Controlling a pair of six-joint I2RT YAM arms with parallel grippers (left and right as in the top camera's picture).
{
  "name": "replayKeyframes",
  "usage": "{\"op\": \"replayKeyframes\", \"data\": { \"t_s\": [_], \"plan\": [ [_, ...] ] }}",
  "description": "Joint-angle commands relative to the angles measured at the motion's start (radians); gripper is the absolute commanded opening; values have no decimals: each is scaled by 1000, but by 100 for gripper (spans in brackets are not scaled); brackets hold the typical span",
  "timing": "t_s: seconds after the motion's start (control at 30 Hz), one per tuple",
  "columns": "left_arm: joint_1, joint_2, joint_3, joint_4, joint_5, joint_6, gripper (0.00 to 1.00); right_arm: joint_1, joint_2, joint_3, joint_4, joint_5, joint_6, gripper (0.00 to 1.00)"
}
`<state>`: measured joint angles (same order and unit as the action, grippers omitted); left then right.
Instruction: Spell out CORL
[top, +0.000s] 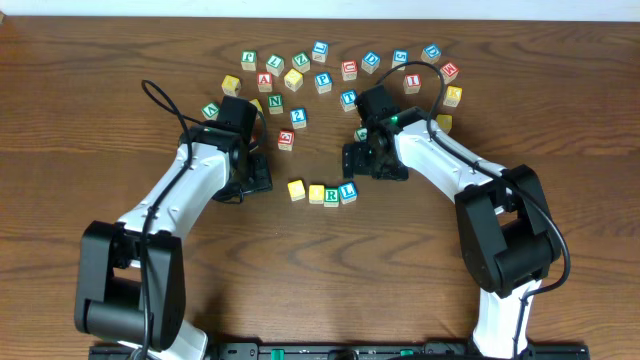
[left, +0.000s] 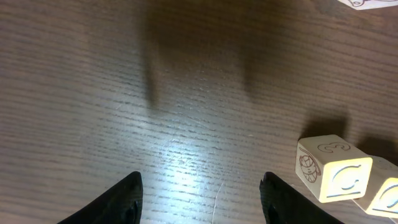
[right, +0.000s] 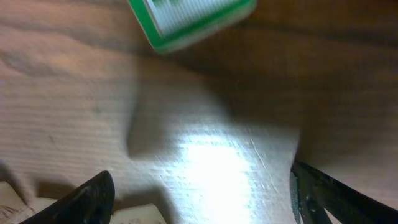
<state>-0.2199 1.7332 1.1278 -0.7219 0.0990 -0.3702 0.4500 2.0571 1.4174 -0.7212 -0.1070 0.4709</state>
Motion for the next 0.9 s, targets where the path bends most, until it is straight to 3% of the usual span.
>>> {"op": "replayKeyframes", "data": {
  "t_s": [0.0, 0.43, 0.87],
  "plan": [
    [-2, 12, -12, 10, -2, -9, 60, 2, 5, -7, 46, 12, 7, 84],
    [-2, 12, -13, 16, 4, -10, 60, -2, -2, 0, 284, 17, -106, 79],
    [-2, 12, -14, 26, 21, -10, 60, -50, -102, 36, 314, 56, -135, 82]
  ]
}}
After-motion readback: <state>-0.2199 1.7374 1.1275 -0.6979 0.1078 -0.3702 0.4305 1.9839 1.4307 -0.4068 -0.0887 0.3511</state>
